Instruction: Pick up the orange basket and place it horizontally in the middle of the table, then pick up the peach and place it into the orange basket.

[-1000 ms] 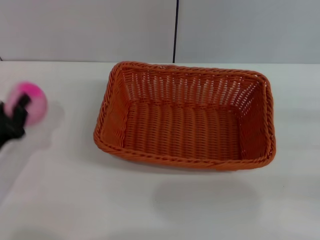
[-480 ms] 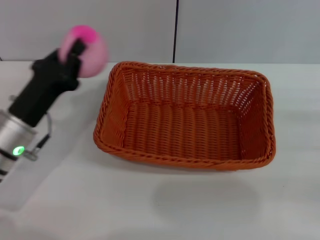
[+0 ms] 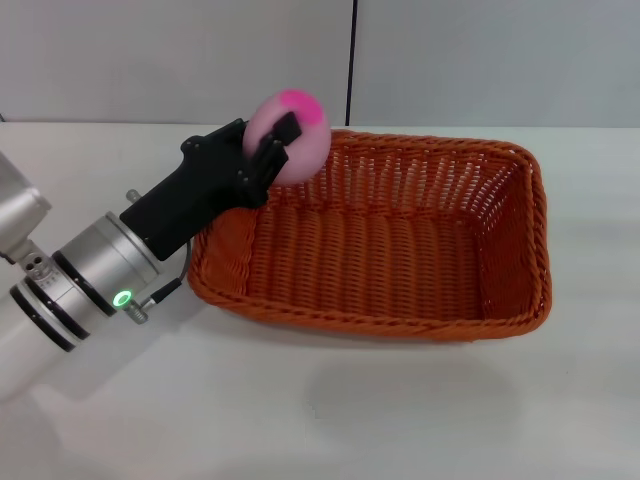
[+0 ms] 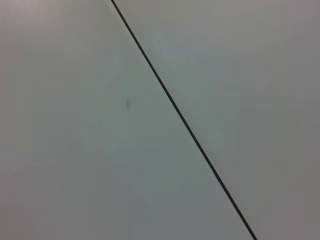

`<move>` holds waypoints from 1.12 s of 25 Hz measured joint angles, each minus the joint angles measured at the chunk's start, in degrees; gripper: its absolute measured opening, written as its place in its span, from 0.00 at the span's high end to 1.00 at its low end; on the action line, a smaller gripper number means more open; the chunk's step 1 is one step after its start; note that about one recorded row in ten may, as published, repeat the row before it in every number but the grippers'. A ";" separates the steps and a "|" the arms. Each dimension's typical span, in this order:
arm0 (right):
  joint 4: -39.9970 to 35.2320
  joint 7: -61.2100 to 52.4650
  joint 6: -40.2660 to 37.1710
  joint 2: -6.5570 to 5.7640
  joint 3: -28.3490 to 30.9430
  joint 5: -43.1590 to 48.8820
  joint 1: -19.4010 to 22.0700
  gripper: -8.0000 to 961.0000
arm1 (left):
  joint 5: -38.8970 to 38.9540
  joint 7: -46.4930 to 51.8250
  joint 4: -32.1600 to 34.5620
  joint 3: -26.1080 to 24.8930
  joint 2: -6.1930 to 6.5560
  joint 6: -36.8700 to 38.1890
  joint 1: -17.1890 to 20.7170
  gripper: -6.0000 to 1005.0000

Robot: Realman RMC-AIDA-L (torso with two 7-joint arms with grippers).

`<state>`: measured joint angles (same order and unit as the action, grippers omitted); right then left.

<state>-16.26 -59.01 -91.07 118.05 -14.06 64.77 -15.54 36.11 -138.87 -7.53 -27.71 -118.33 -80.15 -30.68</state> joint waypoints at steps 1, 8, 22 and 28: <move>0.00 0.00 0.02 0.00 0.00 0.00 -0.01 0.61 | 0.00 0.00 -0.33 -0.05 0.01 0.62 0.01 0.78; 0.00 0.08 0.18 0.05 0.00 0.00 -0.01 0.61 | 0.09 -0.73 -0.59 -0.07 0.04 1.25 0.01 0.62; 0.00 0.12 0.39 0.01 0.00 0.00 -0.20 0.61 | 0.50 -0.77 -0.65 -0.02 0.09 1.01 0.24 0.29; 0.00 0.12 0.47 0.05 0.00 0.00 0.02 0.61 | 0.55 -0.76 -0.53 -0.19 0.11 0.00 0.58 0.18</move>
<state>-16.26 -58.88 -90.61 118.10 -14.06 64.77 -15.53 36.65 -139.63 -8.06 -27.90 -118.22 -80.15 -30.10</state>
